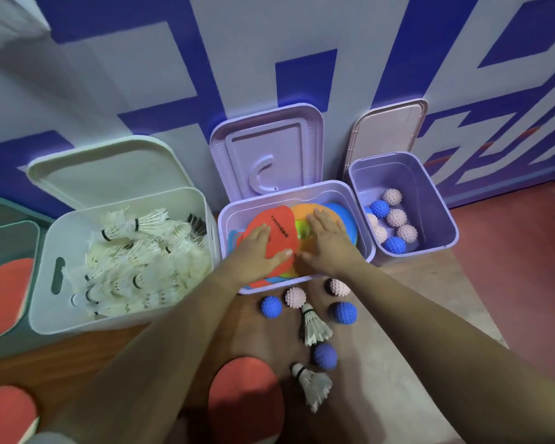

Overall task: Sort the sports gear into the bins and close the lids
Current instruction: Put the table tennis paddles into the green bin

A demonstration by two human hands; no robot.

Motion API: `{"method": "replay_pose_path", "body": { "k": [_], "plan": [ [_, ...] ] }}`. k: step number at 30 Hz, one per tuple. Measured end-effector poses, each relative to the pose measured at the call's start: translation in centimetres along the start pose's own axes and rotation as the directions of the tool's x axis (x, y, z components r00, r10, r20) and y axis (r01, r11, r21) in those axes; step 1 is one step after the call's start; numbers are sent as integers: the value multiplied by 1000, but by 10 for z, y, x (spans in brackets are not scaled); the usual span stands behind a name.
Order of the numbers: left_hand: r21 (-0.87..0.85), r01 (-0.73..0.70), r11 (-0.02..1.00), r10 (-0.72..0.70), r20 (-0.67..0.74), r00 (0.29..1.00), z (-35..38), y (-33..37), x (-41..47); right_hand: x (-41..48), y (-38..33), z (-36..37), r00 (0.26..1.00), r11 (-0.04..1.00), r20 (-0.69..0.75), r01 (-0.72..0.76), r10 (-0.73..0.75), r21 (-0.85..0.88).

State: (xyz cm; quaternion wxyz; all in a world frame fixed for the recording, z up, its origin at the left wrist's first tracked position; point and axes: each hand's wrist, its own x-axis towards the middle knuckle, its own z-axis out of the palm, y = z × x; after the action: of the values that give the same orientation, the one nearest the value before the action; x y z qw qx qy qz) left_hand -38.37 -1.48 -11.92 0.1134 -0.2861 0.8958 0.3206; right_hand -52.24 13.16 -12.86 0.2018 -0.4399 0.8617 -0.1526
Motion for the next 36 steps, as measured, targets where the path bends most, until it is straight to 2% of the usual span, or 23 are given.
{"method": "replay_pose_path", "body": {
  "k": [5, 9, 13, 18, 20, 24, 27, 29, 33, 36],
  "plan": [
    [-107, -206, 973, 168, -286, 943, -20, -9, -78, -53, -51, -10, 986, 986, -161, -6, 34, 168],
    [-193, -273, 942, 185, -380, 906, -14, -39, -138, -108, -92, 17, 973, 962, -200, -58, 114, 267],
    [-246, -135, 960, 57, -299, 952, 20, -88, -185, -165, -114, 65, 965, 943, -126, -191, 232, 273],
    [-262, 122, 957, -153, -101, 983, 75, -142, -235, -228, -141, 124, 918, 861, -12, -367, 396, 352],
    [-249, 221, 943, -231, -12, 973, 93, -151, -251, -249, -150, 147, 900, 832, 46, -420, 434, 363],
    [-179, 351, 919, -325, 158, 932, 116, -154, -272, -275, -166, 184, 806, 723, 182, -587, 563, 364],
    [-270, 435, 859, -377, 241, 894, 129, -152, -280, -283, -171, 207, 757, 650, 278, -651, 591, 392],
    [-402, 515, 757, -411, 320, 853, 147, -160, -274, -283, -169, 217, 706, 529, 299, -690, 643, 494],
    [-535, 524, 663, -409, 328, 852, 209, -204, -247, -279, -164, 230, 657, 289, 297, -631, 693, 720],
    [-648, 473, 597, -431, 238, 871, 168, -162, -270, -277, -167, 224, 705, 221, 271, -522, 656, 824]
  ]
}}
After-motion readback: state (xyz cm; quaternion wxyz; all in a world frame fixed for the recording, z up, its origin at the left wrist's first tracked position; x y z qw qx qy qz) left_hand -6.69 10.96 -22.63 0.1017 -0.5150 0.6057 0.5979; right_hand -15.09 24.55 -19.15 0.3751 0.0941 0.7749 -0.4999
